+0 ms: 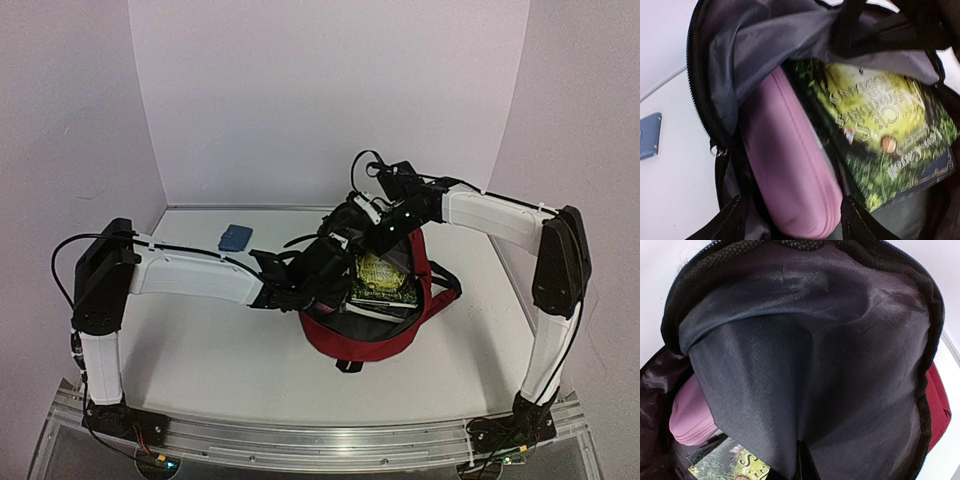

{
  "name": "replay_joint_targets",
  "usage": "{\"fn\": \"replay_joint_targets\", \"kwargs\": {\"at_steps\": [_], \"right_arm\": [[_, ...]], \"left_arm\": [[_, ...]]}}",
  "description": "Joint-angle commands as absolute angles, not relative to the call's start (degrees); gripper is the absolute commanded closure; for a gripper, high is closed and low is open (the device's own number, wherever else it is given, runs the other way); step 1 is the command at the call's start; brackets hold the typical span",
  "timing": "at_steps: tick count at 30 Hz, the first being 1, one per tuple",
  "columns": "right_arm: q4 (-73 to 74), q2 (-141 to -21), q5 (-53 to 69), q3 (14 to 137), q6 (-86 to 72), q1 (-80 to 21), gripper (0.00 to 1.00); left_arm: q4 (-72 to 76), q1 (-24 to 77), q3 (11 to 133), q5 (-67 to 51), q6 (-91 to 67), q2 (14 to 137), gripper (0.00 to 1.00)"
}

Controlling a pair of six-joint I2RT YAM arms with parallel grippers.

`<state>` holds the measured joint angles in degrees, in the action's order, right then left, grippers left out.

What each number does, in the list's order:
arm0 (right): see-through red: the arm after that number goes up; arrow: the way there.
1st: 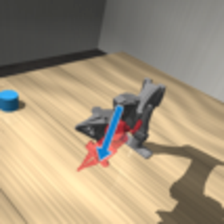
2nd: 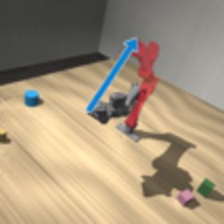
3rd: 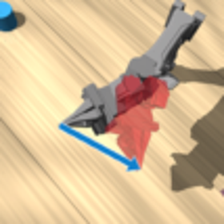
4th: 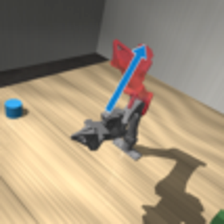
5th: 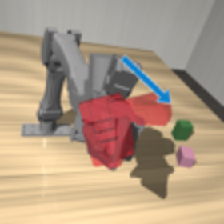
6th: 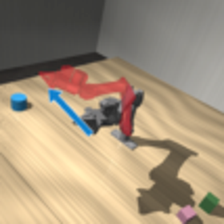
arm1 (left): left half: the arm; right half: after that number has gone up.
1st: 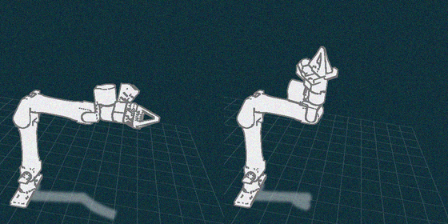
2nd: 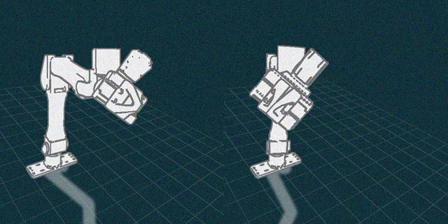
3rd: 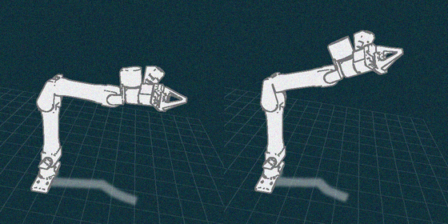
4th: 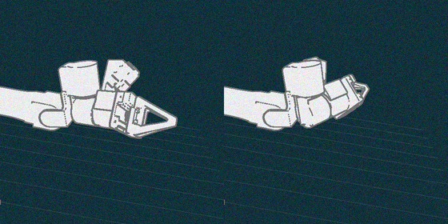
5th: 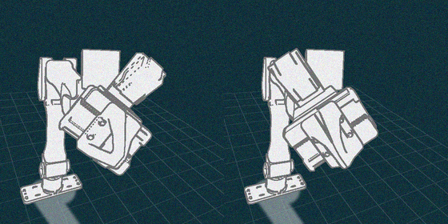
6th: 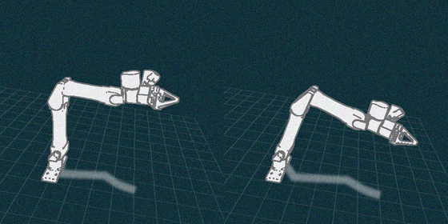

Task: Pack the student bag
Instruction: Place the stationery in the student bag.

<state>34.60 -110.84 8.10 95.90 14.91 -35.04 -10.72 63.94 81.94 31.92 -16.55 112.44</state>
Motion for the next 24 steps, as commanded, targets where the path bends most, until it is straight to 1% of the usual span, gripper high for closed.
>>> {"fn": "replay_joint_targets", "kwargs": {"at_steps": [1,4,6,11,13,16,21,24], "right_arm": [[36.8,-104.4,17.7,94.5,15.9,-35.5,1.0],[41.6,-104.0,20.1,94.8,18.3,-35.5,0.93],[44.0,-103.6,19.7,94.2,19.9,-35.5,0.85],[47.9,-102.1,17.7,93.3,22.6,-35.4,0.62],[48.8,-100.5,18.1,93.6,22.2,-35.4,0.48],[48.9,-98.3,19.6,94.5,20.3,-34.4,0.36],[48.9,-98.7,23.0,97.3,16.7,-29.0,0.18],[48.9,-102.1,25.8,98.9,13.4,-23.3,0.15]], "left_arm": [[-6.9,61.3,76.2,26.7,-20.4,101.8,0.33],[-6.5,59.4,73.9,24.8,-21.5,97.3,0.29],[-7.2,58.0,72.9,23.4,-22.5,95.3,0.26],[-8.3,54.0,72.1,17.6,-23.5,92.9,0.15],[-8.0,51.9,72.1,13.8,-23.8,92.8,0.12],[-8.0,49.5,73.2,8.7,-23.1,94.3,0.09],[-13.5,48.5,81.9,0.6,-17.3,102.0,0.07],[-14.5,48.5,85.7,-3.1,-16.0,106.1,0.07]]}}
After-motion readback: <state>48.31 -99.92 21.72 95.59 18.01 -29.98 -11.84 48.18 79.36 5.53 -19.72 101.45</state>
